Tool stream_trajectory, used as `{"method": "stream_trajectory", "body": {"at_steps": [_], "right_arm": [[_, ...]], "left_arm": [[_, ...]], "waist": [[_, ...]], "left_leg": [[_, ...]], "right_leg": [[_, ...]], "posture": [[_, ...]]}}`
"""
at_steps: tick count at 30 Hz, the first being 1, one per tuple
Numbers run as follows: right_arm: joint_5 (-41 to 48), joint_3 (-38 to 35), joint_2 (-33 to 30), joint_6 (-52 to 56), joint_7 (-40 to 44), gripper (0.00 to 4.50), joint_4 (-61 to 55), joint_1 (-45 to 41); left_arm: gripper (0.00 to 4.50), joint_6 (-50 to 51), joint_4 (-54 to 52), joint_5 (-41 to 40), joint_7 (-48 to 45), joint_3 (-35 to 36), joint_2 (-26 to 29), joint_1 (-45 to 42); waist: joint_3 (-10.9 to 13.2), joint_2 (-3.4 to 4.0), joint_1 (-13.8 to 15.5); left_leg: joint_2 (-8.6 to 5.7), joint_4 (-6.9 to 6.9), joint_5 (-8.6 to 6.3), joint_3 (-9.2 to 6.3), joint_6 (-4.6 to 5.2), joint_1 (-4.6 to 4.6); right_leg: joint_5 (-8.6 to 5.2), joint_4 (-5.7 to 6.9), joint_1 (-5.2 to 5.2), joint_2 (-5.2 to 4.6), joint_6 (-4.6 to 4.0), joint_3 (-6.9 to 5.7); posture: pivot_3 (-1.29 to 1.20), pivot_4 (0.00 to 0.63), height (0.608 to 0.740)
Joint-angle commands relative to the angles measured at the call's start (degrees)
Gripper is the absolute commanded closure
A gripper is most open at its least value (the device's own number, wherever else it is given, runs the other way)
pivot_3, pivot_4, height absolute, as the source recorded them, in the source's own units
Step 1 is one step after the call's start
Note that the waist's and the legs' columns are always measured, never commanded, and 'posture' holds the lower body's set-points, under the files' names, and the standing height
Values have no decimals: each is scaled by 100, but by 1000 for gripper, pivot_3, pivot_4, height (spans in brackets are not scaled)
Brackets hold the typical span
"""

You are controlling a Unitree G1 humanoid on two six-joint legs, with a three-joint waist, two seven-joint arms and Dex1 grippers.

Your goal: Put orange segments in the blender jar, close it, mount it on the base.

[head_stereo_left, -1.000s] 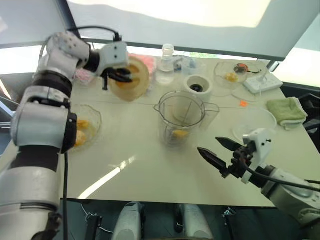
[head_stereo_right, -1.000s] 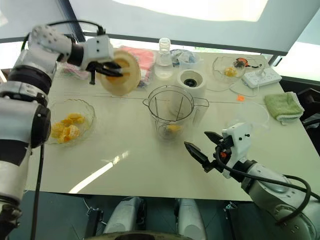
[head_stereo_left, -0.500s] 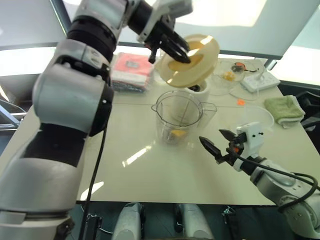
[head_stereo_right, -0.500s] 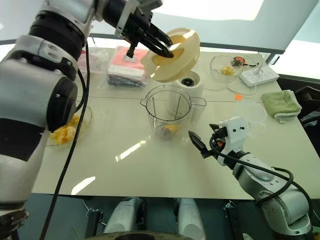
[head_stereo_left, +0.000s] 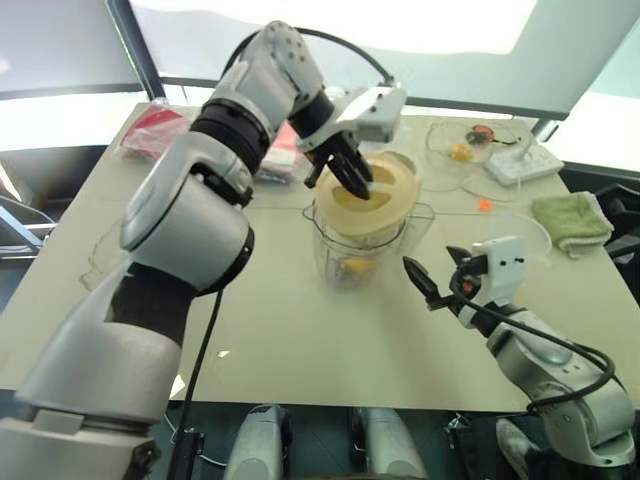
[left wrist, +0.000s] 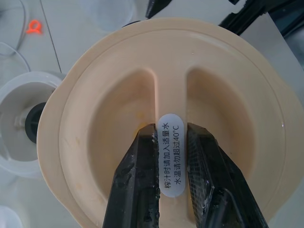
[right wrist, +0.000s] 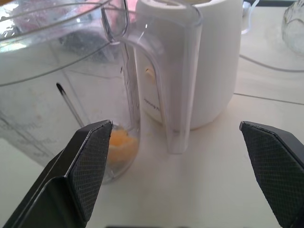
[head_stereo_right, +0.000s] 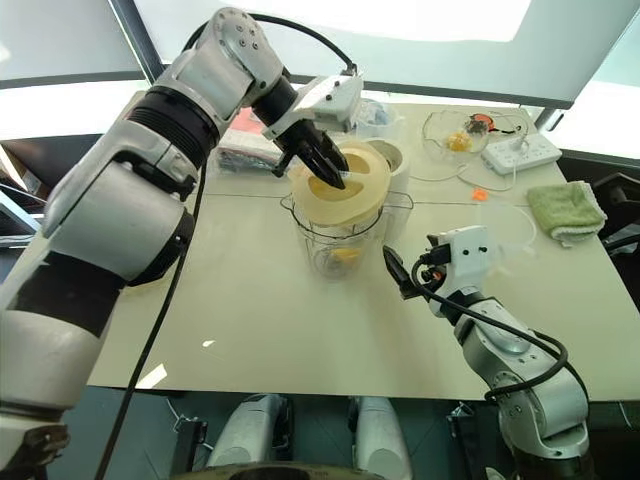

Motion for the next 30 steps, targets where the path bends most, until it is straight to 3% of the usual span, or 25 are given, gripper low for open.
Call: {"method": "stream_trajectory", "body": {"at_steps": [1,14,22,26,30], "right_arm": [[-297,116,149,-193,7,0,65,-145],[-1227,629,626,-664,191,0,666,-552],[-1626,675,904,-1436,484,0,1651,-935],[-1713,588,1060,-1777,556,1263,1951,-1033],[-1855,597,1126,-1867,539,3393,1981,-1053]], "left_arm": [[4240,-118,-194,-373,-18,-438,40,-66],[4240,-809,-493,-1156,-18,-2587,361,66],[4240,-922,-572,-1539,-18,-3030,381,118],[4240,-743,-798,-1945,-18,-3203,513,180],[4240,-709,-895,-2130,-18,-3411,614,201]], "waist": [[0,0,-6],[-3,4,-11],[-14,16,-28],[-19,24,-28],[-18,23,-18]], "left_leg": [[0,1,0,0,0,0],[1,4,0,-2,0,11],[1,6,1,-2,0,24],[1,5,1,-2,0,24],[1,5,0,-2,0,21]], "right_leg": [[0,0,0,0,0,0],[0,5,8,1,-2,2],[1,10,18,4,-3,3],[1,12,17,5,-3,4],[0,10,16,4,-1,4]], "posture": [[0,150,740],[0,150,740],[0,150,740],[0,150,740],[0,150,740]]}}
